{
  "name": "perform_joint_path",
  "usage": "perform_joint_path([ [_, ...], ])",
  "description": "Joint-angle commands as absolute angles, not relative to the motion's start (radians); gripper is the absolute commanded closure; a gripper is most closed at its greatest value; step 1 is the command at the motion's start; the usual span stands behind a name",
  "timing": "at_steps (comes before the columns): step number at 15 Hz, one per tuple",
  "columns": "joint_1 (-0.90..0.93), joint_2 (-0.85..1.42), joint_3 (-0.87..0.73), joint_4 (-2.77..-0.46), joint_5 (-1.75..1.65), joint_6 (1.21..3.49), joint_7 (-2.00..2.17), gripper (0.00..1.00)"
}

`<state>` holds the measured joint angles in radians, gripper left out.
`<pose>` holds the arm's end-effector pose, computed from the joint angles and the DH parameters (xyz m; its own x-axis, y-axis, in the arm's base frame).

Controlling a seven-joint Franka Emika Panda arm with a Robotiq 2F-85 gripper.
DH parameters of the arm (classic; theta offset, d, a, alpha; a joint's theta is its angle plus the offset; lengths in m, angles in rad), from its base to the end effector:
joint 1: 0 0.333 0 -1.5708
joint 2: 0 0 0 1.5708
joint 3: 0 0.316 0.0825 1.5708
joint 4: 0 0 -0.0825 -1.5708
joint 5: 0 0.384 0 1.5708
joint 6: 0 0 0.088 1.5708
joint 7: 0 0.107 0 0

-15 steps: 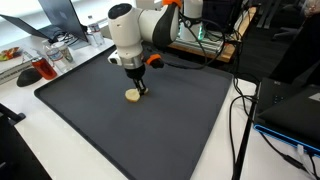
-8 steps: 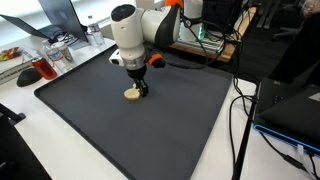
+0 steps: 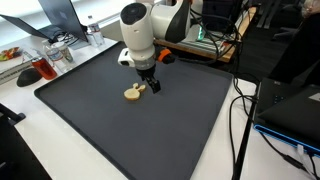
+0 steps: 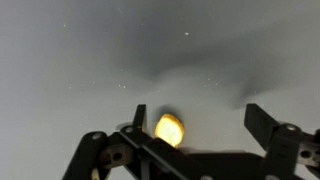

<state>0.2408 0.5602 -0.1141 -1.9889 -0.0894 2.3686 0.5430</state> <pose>0.5841 0.0734 0.1654 0.9368 -0.3358 -0.0987 -0.3138 -0.9306 0.1883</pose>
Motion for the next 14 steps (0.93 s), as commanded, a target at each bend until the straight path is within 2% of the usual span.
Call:
perform_joint_path([
  [1, 0.263, 0.487, -0.135, -2.032, -0.178, 2.319, 0.555, 0.00],
  [14, 0.349, 0.450, -0.084, -1.944, -0.540, 2.044, 0.682, 0.00],
])
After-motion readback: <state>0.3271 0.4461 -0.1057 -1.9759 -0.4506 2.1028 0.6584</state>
